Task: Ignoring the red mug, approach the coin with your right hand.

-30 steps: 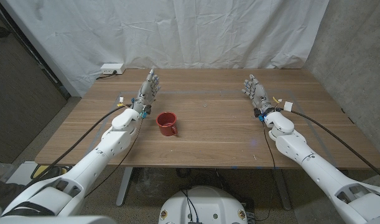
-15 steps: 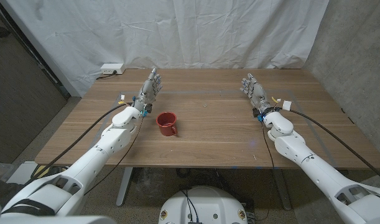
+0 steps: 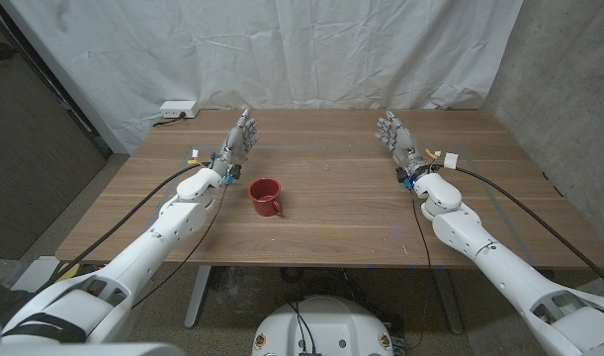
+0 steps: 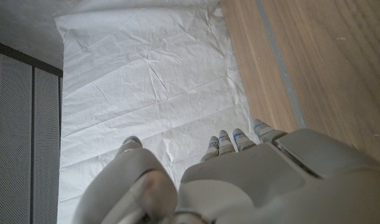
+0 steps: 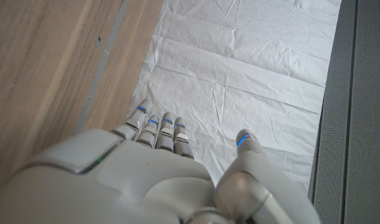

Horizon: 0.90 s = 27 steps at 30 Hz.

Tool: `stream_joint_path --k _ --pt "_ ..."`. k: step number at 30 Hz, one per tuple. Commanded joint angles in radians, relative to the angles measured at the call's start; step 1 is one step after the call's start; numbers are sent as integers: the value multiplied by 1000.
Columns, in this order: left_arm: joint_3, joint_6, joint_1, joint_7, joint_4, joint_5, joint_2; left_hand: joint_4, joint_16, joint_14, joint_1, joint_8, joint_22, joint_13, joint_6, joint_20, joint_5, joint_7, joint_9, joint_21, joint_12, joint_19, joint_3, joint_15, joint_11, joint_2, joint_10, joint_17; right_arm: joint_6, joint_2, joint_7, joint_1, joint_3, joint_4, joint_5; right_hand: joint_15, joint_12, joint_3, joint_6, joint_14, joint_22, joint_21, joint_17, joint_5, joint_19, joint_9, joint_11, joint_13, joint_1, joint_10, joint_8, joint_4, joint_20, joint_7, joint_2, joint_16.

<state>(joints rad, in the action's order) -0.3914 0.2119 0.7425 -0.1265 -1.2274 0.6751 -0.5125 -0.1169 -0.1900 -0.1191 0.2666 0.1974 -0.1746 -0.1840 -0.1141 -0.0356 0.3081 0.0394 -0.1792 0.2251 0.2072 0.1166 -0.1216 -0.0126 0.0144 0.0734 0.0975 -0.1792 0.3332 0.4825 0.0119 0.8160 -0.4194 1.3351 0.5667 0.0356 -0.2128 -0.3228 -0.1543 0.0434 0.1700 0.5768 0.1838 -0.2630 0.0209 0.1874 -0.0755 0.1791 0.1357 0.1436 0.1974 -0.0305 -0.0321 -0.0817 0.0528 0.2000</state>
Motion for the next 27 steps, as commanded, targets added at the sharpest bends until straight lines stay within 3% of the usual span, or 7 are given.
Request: stream_joint_path --k 1,27 --pt "-2 -6 -13 -23 27 5 -3 4 -1 1 10 4 -5 -2 0 -76 7 0 -4 -4 2 -1 -1 5 -3 -6 -5 -3 12 -6 1 -18 -10 4 -19 -5 -11 -1 -21 20 3 -3 1 -5 20 2 2 4 20 19 8 -13 -38 4 -3 3" --pt "6 16 0 -24 2 2 -14 8 0 0 21 3 -5 -2 2 -68 8 1 -5 -9 -1 2 -3 7 -3 -19 -4 -3 35 -6 -23 -29 -31 31 -87 -6 -11 -3 -24 23 3 -16 0 -4 25 1 6 4 31 26 6 -21 -38 7 -7 0"
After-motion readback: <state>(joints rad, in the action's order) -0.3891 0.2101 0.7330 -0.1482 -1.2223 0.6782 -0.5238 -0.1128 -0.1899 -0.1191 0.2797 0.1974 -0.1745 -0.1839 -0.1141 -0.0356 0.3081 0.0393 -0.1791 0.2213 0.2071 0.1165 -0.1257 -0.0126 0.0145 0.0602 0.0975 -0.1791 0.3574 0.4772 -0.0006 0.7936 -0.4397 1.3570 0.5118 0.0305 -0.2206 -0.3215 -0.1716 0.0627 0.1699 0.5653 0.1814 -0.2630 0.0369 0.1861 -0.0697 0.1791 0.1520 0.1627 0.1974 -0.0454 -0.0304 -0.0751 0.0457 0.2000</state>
